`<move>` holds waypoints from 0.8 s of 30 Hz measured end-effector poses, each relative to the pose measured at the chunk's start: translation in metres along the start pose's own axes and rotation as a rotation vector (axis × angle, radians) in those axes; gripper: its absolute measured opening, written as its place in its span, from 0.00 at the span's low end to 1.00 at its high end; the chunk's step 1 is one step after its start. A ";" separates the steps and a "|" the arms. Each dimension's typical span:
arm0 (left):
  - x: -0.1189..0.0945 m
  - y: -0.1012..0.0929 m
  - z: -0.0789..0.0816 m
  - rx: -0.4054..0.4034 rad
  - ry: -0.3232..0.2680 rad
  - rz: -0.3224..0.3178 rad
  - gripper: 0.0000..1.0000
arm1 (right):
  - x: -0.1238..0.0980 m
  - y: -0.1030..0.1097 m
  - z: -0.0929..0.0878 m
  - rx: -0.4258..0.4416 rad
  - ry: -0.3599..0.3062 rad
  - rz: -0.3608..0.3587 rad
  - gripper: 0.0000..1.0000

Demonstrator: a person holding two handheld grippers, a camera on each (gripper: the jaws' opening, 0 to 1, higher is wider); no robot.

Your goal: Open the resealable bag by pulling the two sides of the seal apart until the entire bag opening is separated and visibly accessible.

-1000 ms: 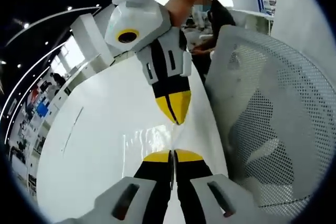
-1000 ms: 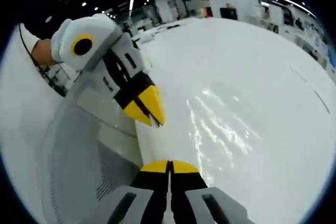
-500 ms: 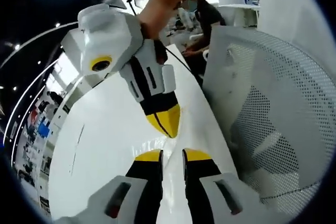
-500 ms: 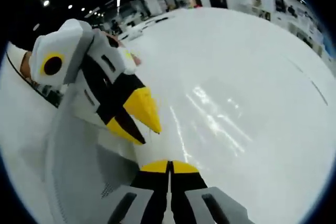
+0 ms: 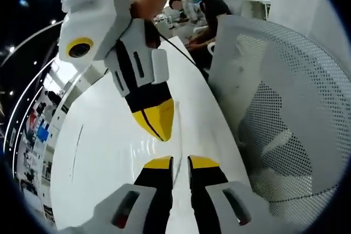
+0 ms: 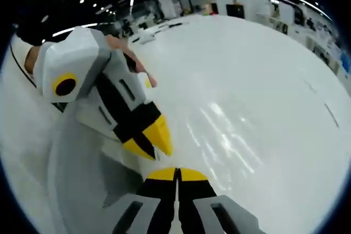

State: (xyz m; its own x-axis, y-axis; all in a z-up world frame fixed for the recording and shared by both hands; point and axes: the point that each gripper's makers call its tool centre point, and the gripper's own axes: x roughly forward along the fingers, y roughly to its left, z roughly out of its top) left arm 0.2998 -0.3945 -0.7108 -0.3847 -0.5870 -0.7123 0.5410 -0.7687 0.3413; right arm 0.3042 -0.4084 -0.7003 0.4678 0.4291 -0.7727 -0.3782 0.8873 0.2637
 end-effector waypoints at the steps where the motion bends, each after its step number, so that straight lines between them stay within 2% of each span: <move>1: 0.001 0.000 0.000 -0.001 0.005 0.000 0.03 | -0.002 0.000 0.002 -0.007 -0.009 -0.005 0.00; 7: 0.003 0.004 0.002 -0.006 0.013 0.014 0.00 | -0.008 -0.004 0.006 -0.036 -0.025 -0.038 0.00; 13: 0.002 0.009 0.006 -0.026 -0.005 0.030 0.00 | -0.009 -0.008 0.009 -0.121 -0.051 -0.067 0.00; 16: 0.003 0.009 0.006 -0.025 -0.001 0.028 0.00 | -0.007 -0.008 0.010 -0.114 -0.065 -0.064 0.04; 24: 0.001 0.009 0.010 -0.003 -0.009 0.028 0.00 | 0.003 -0.008 0.003 -0.147 -0.026 -0.073 0.04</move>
State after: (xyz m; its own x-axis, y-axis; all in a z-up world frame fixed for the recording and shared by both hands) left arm 0.2968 -0.4046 -0.7022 -0.3762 -0.6109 -0.6966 0.5542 -0.7509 0.3592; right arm 0.3106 -0.4141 -0.7028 0.5182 0.3706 -0.7708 -0.4541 0.8829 0.1191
